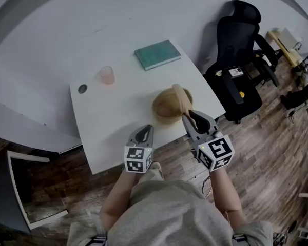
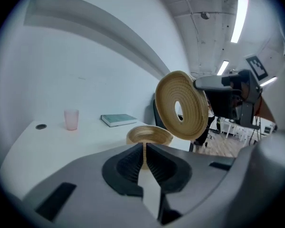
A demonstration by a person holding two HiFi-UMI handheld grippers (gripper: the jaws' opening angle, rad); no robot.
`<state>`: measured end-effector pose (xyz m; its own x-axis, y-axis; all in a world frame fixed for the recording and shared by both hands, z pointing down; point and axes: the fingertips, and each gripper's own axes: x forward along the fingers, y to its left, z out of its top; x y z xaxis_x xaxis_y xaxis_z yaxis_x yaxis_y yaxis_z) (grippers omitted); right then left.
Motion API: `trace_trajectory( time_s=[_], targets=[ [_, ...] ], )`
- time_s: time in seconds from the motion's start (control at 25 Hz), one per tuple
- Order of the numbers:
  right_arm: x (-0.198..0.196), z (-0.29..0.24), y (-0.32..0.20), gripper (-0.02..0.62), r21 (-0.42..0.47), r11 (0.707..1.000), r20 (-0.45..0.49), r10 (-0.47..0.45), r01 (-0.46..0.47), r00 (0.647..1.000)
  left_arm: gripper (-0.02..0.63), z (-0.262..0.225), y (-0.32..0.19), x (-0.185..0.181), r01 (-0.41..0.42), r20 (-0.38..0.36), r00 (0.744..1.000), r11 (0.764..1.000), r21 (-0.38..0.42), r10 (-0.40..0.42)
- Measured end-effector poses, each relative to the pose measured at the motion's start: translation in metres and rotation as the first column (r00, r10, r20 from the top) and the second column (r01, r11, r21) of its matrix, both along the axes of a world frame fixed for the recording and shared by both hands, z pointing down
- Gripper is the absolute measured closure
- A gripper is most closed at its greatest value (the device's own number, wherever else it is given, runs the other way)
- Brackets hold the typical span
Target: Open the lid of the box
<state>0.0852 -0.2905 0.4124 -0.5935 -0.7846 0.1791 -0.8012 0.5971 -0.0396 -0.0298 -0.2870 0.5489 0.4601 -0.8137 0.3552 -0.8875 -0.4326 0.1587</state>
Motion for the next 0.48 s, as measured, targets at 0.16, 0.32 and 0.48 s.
trace_trajectory(
  time_s=[0.16, 0.32, 0.48],
  targets=[
    [0.011, 0.001, 0.033, 0.522, -0.017, 0.999, 0.004, -0.028, 0.028, 1.0, 0.592, -0.02, 0.027, 0.006, 0.043, -0.03, 0.999, 0.999, 0.028, -0.042],
    [0.023, 0.005, 0.064, 0.522, -0.028, 0.999, 0.031, -0.041, 0.042, 0.999, 0.595, -0.035, 0.054, 0.015, 0.072, -0.041, 0.997, 0.996, 0.056, -0.07],
    [0.032, 0.009, 0.096, 0.522, -0.036, 0.997, 0.042, -0.061, 0.062, 0.997, 0.595, -0.046, 0.086, 0.025, 0.08, -0.045, 0.996, 0.994, 0.071, -0.077]
  ],
)
